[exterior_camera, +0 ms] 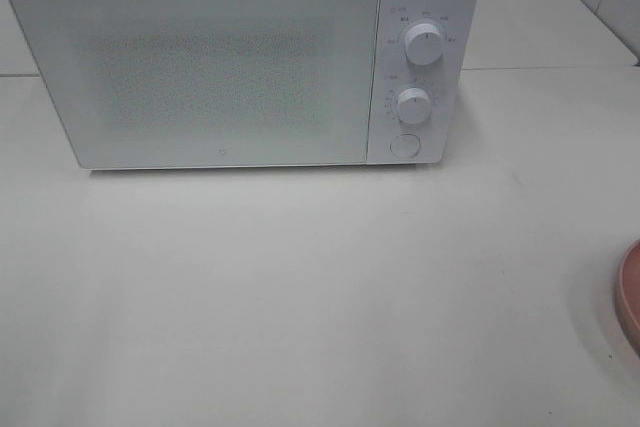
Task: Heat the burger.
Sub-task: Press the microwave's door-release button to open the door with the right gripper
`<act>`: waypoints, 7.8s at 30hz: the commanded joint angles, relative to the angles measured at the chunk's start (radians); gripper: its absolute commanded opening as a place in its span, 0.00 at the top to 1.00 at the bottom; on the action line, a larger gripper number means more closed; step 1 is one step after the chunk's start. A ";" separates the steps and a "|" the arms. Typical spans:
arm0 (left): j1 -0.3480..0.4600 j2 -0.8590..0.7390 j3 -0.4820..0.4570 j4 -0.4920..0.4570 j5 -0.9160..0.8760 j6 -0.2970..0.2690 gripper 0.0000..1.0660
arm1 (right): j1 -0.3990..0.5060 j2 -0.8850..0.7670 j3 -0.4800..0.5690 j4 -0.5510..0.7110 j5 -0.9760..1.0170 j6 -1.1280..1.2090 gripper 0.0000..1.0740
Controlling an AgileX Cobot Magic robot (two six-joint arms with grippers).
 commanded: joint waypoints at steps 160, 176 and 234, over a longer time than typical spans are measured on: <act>-0.006 -0.020 0.000 -0.002 -0.006 0.004 0.06 | 0.598 1.604 0.203 0.900 -2.087 0.648 0.84; -0.006 -0.020 0.000 -0.002 -0.006 0.004 0.06 | 0.597 1.604 0.203 0.906 -1.944 1.036 1.00; -0.006 -0.020 0.000 -0.002 -0.006 0.004 0.06 | 0.446 2.092 -0.328 0.875 -1.841 1.067 1.00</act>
